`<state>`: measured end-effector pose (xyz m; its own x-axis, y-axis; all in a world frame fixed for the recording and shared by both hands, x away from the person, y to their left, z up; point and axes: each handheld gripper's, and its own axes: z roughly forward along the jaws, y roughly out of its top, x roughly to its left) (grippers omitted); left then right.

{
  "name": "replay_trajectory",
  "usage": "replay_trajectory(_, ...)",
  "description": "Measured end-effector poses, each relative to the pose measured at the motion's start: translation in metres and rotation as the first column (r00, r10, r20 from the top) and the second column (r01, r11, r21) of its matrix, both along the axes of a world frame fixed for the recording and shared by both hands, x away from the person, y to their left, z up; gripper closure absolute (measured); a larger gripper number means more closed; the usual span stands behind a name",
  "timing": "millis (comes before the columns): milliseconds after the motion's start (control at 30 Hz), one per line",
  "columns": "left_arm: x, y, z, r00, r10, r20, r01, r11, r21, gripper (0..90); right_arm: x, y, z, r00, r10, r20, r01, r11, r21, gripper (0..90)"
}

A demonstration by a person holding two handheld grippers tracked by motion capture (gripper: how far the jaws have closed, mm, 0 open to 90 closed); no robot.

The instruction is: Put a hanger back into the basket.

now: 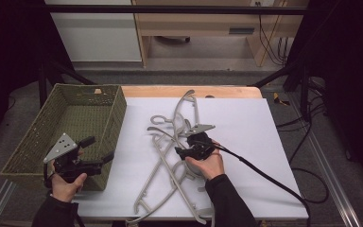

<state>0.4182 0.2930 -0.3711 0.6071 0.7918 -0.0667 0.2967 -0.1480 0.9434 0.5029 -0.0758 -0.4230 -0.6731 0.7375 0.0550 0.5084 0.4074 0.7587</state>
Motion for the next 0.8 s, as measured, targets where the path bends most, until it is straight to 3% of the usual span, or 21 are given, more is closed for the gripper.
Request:
replay_trajectory(267, 0.000, 0.000, 0.000, 1.0000, -0.002, 0.000, 0.002, 1.0000, -0.002, 8.1, 0.010, 0.011, -0.018, 0.9971, -0.018, -0.074, 0.012, 0.996, -0.083, 55.7)
replay_trajectory(433, 0.000, -0.001, 0.000, 1.0000, -0.002, 0.002, 0.002, 1.0000, -0.002, 8.2, 0.012, 0.014, -0.024, 0.9944, -0.023, -0.103, 0.013, 0.996, -0.092, 66.5)
replay_trajectory(500, 0.000, -0.001, 0.000, 1.0000, -0.002, 0.001, 0.002, 1.0000, 0.001, 8.3, 0.012, 0.013, -0.027, 0.9959, -0.002, -0.090, -0.008, 0.994, -0.108, 70.4)
replay_trajectory(567, 0.000, -0.001, 0.000, 1.0000, -0.003, 0.001, 0.003, 1.0000, 0.002, 8.3, 0.012, 0.013, -0.026, 0.9945, -0.018, -0.103, 0.008, 0.995, -0.100, 71.3)
replay_trajectory(800, 0.000, -0.001, 0.000, 1.0000, -0.003, 0.001, 0.003, 1.0000, 0.001, 8.4, 0.013, 0.009, -0.022, 0.9968, -0.021, -0.077, 0.011, 0.991, -0.130, 75.6)
